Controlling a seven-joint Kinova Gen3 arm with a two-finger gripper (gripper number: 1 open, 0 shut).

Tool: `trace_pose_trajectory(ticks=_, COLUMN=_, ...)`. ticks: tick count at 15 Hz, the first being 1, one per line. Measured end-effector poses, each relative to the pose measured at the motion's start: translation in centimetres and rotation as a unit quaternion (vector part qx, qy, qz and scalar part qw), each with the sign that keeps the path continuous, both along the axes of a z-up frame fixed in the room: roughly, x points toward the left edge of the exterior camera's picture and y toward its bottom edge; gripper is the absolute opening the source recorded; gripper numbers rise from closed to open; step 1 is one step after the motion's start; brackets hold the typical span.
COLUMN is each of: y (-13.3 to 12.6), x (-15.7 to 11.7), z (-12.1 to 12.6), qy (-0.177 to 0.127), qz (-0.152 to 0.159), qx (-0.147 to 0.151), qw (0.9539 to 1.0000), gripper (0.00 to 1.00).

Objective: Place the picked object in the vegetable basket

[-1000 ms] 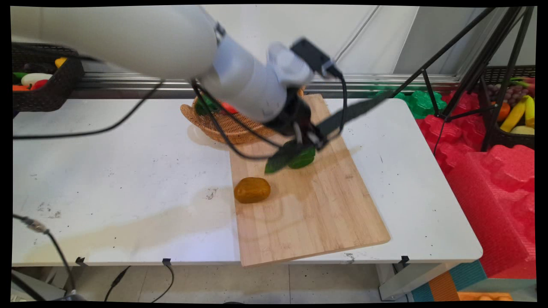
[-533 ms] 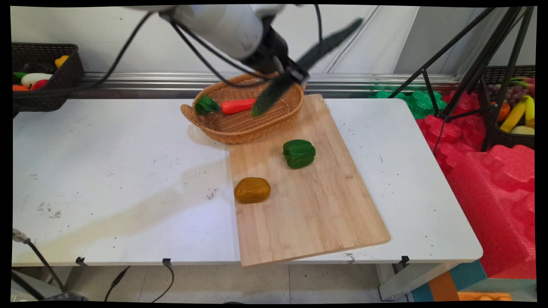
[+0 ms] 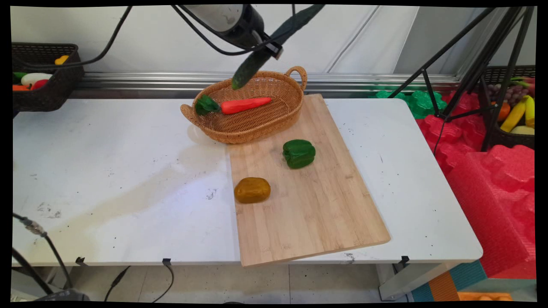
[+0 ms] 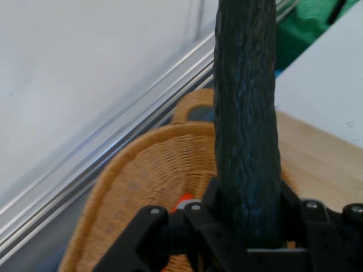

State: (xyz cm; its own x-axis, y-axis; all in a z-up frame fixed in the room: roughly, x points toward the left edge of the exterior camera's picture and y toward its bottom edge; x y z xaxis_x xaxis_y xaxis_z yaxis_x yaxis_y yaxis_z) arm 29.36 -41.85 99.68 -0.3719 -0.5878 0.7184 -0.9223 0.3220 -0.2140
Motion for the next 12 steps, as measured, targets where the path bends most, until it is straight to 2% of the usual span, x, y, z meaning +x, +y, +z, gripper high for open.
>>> trace_pose_trajectory(ticks=3, y=-2.2, x=1.8, z=-1.1, qy=-0.024, qz=0.006, qx=0.015, qw=0.9996, gripper=0.00)
trace_pose_trajectory(ticks=7, y=-5.0, x=4.1, z=-4.0, qy=-0.060, qz=0.006, qx=0.055, qw=0.9967, gripper=0.00)
trace_pose_trajectory(ticks=12, y=-7.2, x=5.5, z=-7.8, qy=-0.078, qz=-0.012, qx=0.089, qw=0.9929, gripper=0.00)
